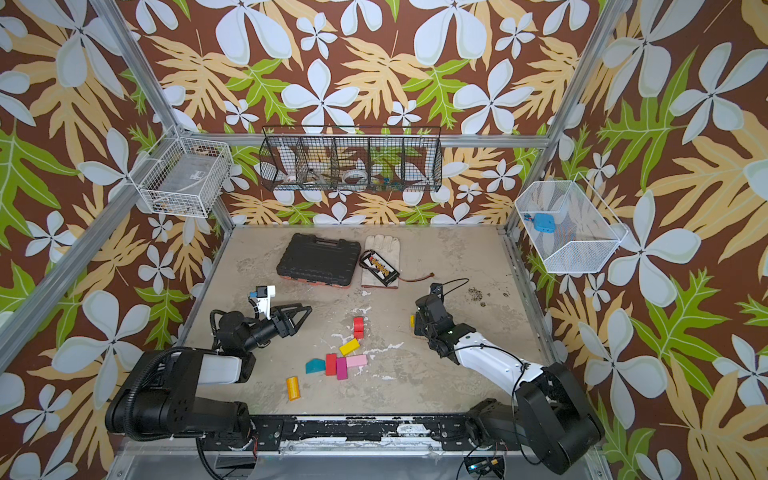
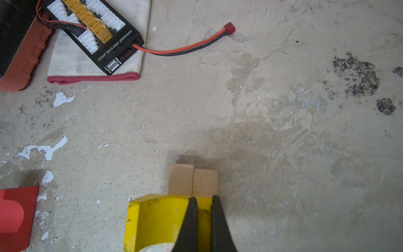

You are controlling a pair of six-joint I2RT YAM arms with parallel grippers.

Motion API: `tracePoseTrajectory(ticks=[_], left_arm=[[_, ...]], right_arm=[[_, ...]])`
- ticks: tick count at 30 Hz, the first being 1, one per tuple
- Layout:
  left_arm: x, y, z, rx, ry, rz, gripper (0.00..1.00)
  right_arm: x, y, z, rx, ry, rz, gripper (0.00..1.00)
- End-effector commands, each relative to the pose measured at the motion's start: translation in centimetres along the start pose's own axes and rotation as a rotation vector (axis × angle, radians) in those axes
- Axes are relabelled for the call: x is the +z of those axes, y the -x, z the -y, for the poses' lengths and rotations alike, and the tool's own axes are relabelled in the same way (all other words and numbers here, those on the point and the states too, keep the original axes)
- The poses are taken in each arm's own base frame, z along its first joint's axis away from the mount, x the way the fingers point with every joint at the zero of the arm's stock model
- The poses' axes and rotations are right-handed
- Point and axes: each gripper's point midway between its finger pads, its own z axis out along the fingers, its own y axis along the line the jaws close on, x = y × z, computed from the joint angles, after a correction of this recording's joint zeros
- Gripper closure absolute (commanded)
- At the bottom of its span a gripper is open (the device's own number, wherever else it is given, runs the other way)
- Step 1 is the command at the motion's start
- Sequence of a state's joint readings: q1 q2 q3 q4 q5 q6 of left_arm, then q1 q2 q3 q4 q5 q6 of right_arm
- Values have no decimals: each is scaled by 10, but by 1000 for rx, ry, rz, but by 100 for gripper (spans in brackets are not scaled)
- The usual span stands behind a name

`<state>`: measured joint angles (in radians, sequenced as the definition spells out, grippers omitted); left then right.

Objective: Build the wood block tower
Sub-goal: 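Lower the yellow arch onto the two wood bars with the right gripper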

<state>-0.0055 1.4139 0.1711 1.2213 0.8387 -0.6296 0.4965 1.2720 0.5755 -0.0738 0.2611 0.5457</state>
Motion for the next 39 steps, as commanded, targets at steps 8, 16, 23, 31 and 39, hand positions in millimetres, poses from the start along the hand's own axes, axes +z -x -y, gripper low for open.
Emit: tracePoseTrajectory(ticks=[8, 16, 23, 31, 39], left_arm=[[1, 4, 3, 20, -9, 8, 0], [2, 3, 2, 14, -8, 2, 0], [2, 3, 2, 14, -10, 1, 0], [3, 3, 3, 16, -13, 1, 0], [3, 2, 2, 13, -12, -1, 0]], right_arm=[[7, 0, 0, 5, -15, -9, 100], [9, -1, 0, 2, -25, -15, 100], [11, 2, 4, 18, -43, -15, 100], [7, 8, 5, 30, -38, 13, 100], [16, 3, 5, 40, -34, -22, 100]])
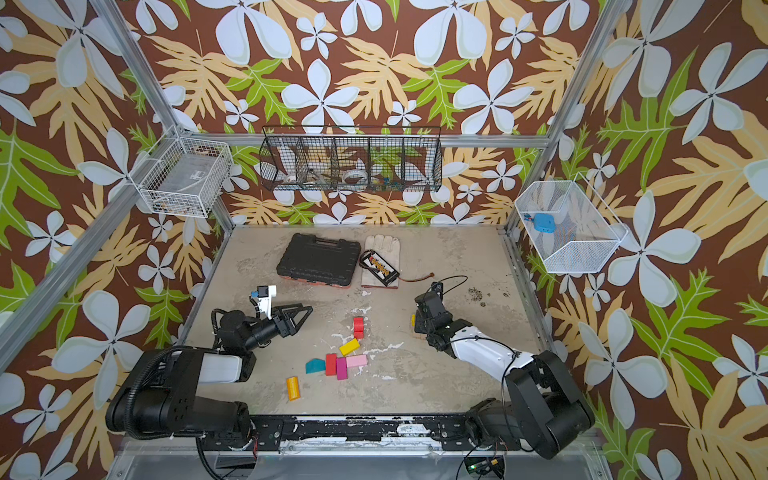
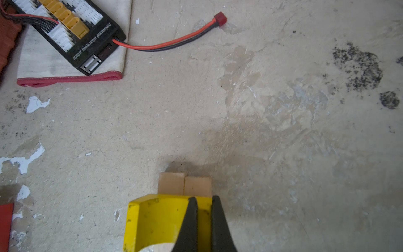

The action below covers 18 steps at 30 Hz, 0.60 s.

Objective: Build the wood block tower
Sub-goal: 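Lower the yellow arch onto the two wood bars with the right gripper, then open the right gripper and raise it off the yellow arch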

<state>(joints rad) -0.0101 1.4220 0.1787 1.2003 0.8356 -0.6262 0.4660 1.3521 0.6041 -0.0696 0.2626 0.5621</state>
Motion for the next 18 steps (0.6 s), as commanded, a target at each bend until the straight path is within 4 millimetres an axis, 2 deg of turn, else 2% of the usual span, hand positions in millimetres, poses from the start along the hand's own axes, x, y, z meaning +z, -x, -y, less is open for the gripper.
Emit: tracePoseTrajectory(ticks=[1, 11, 16, 18], left_arm=[[2, 5, 5, 25, -20, 10, 0], [2, 4, 5, 24, -22, 8, 0], [2, 4, 4, 22, -22, 6, 0], [2, 4, 4, 23, -21, 7, 0]], right_arm=[[2, 5, -3, 14, 9, 10, 100], [3, 4, -1, 17, -1, 8, 100], [3, 3, 0, 18, -3, 6, 93], [3, 3, 0, 16, -4, 5, 86]])
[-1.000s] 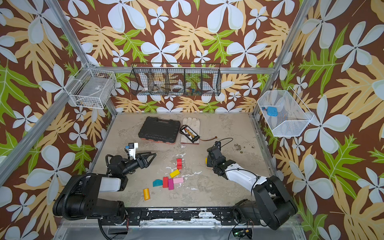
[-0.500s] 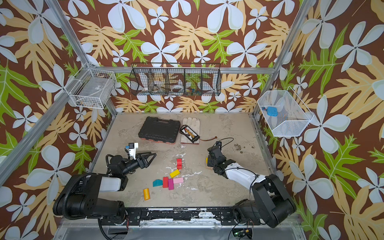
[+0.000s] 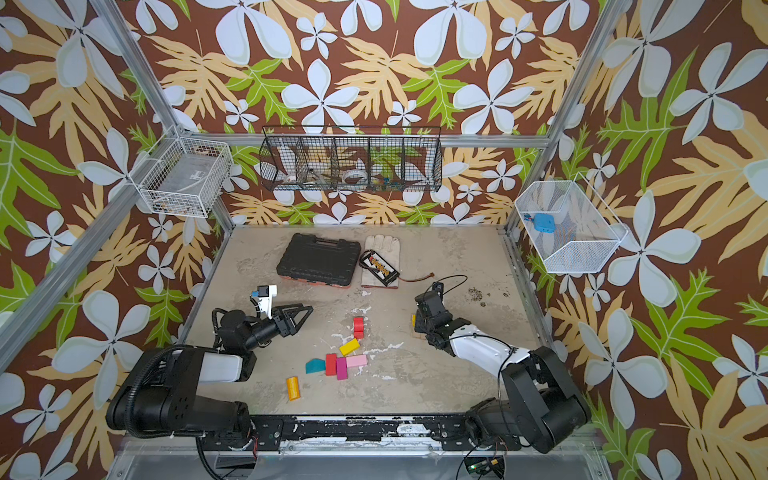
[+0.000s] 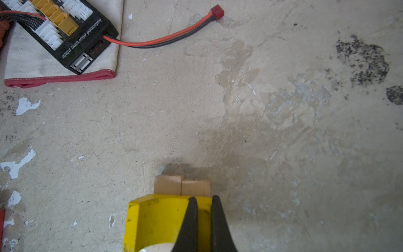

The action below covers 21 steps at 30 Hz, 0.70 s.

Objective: Build the wood block tower
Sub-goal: 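Open the right gripper and raise it off the yellow arch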

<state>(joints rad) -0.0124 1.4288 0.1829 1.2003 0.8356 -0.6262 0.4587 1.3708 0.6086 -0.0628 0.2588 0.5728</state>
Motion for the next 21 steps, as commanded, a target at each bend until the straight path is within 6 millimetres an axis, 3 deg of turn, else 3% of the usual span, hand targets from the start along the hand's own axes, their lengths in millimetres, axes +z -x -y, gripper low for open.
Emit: tracePoseTrajectory(ticks=[1, 3, 7, 21], left_arm=[[1, 4, 5, 25, -21, 10, 0], [1, 4, 5, 25, -22, 10, 0], [1, 4, 5, 24, -23, 8, 0], [1, 3, 6, 24, -26, 5, 0]], right_arm=[[0, 4, 0, 3, -1, 12, 82], [0, 3, 0, 6, -4, 11, 75], [0, 3, 1, 4, -10, 9, 72], [-1, 5, 2, 0, -14, 11, 79]])
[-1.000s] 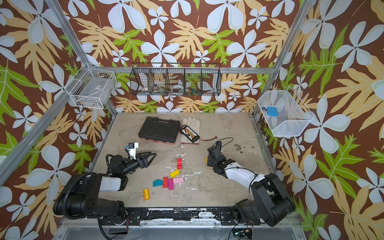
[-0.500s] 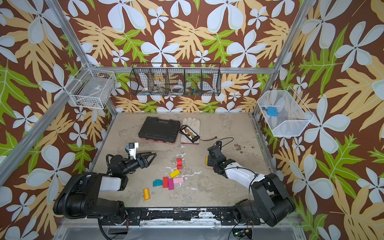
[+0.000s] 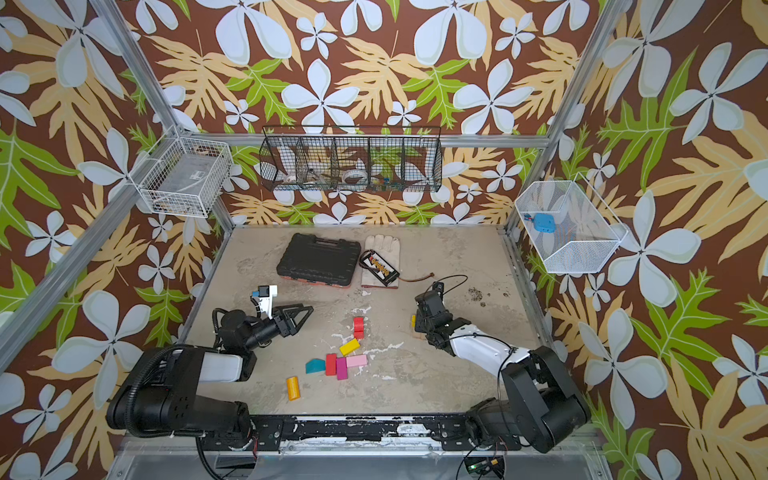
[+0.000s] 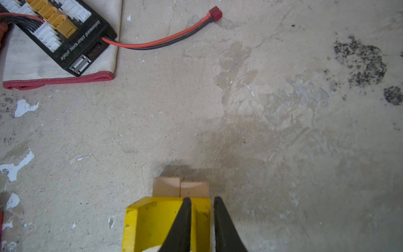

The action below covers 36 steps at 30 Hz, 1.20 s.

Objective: Build the wood block tower
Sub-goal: 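Open the right gripper and raise it off the yellow arch, then move the right gripper toward the red arch block near the robot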

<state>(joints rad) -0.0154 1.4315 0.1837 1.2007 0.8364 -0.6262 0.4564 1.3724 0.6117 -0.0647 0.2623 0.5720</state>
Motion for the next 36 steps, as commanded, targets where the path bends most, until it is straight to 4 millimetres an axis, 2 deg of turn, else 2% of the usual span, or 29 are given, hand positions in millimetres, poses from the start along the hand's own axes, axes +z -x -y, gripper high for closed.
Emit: tracePoseTrajectory(ticks=[1, 9, 13, 19, 24, 28, 32, 36], left_arm=[[1, 4, 6, 24, -24, 9, 0], [1, 5, 6, 26, -25, 10, 0], [1, 4, 6, 25, -24, 9, 0], [1, 4, 6, 25, -24, 9, 0], [1, 4, 5, 24, -23, 8, 0], [1, 4, 5, 25, -24, 9, 0], [1, 4, 5, 25, -24, 9, 0], [1, 4, 6, 25, -26, 8, 0]], right_arm=[[-1, 4, 0, -1, -7, 9, 79], [-3, 6, 1, 2, -10, 16, 79], [-11, 10, -7, -8, 47, 35, 78], [-38, 23, -22, -17, 182, 128, 60], [-68, 27, -60, -117, 311, 222, 46], [-80, 15, -110, -268, 413, 227, 40], [-70, -7, -154, -386, 513, 133, 38], [-51, -29, -178, -448, 534, 40, 41]])
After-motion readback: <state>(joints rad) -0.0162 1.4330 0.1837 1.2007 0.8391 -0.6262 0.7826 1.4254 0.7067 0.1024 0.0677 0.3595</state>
